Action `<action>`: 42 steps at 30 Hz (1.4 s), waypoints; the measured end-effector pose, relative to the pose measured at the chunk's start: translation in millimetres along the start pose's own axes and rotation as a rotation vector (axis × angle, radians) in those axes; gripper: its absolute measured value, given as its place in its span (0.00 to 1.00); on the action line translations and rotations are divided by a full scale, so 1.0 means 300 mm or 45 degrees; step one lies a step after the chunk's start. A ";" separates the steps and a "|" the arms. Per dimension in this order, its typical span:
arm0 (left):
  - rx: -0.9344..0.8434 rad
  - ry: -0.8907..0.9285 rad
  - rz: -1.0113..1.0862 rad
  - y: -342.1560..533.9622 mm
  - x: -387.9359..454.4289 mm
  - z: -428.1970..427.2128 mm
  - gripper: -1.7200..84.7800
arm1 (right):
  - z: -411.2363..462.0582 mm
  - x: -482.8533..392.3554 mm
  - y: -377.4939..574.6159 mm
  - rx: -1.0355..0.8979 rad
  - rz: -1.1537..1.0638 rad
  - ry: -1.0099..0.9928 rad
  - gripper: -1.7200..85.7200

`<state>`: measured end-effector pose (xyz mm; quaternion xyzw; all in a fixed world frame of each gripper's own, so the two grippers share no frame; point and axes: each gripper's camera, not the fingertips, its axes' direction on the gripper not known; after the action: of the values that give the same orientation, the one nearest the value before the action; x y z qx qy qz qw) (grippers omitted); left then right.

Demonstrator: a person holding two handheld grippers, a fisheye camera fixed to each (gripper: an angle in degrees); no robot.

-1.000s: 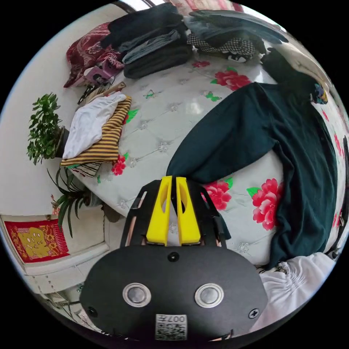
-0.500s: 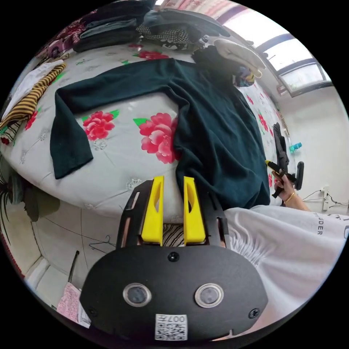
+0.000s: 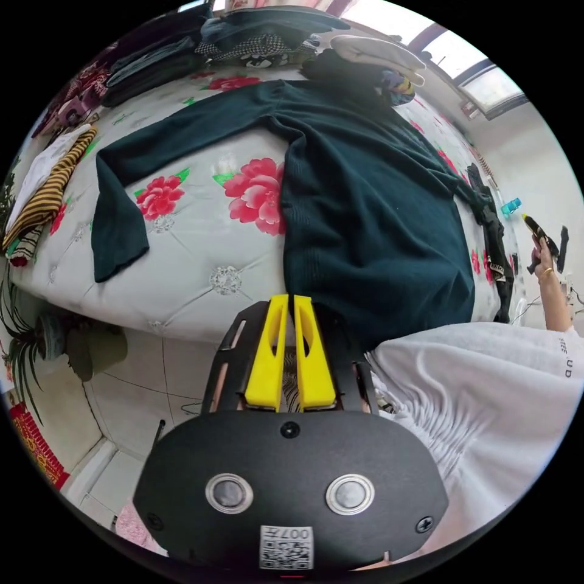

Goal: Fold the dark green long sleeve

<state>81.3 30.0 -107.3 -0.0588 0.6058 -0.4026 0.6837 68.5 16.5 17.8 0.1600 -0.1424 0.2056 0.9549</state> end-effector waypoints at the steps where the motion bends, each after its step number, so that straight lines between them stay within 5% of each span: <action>1: 0.001 0.019 -0.005 0.033 -0.016 -0.002 0.06 | 0.019 -0.022 0.084 -0.059 -0.055 -0.141 0.05; 8: -0.001 0.160 0.062 0.128 -0.088 0.022 0.13 | 0.130 -0.143 0.609 -0.553 -0.070 -0.721 0.08; 17: -0.212 0.019 0.310 0.049 -0.050 0.160 0.02 | 0.199 -0.307 0.700 -0.853 -0.340 -0.681 0.04; 23: 0.099 0.525 0.196 0.092 -0.287 -0.091 0.01 | -0.100 -0.155 0.531 -0.460 -0.214 -0.910 0.02; 25: 0.148 0.524 0.220 0.163 -0.346 -0.155 0.01 | -0.181 -0.092 0.549 -0.416 -0.157 -0.935 0.02; 31: 0.114 0.685 -0.006 0.307 -0.581 -0.020 0.01 | -0.124 -0.035 0.682 -0.646 0.041 -0.982 0.02; 36: 0.145 0.827 -0.041 0.017 -0.701 0.077 0.01 | -0.034 -0.077 0.443 -0.560 0.159 -1.045 0.02; 42: 0.415 0.832 0.211 -0.510 -0.691 -0.258 0.01 | -0.341 -0.124 -0.075 0.046 0.170 -1.087 0.02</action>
<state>-47.9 88.1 121.6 0.2317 0.7227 -0.4346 0.4850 66.9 21.5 -93.3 0.2380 -0.5309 0.1847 0.7921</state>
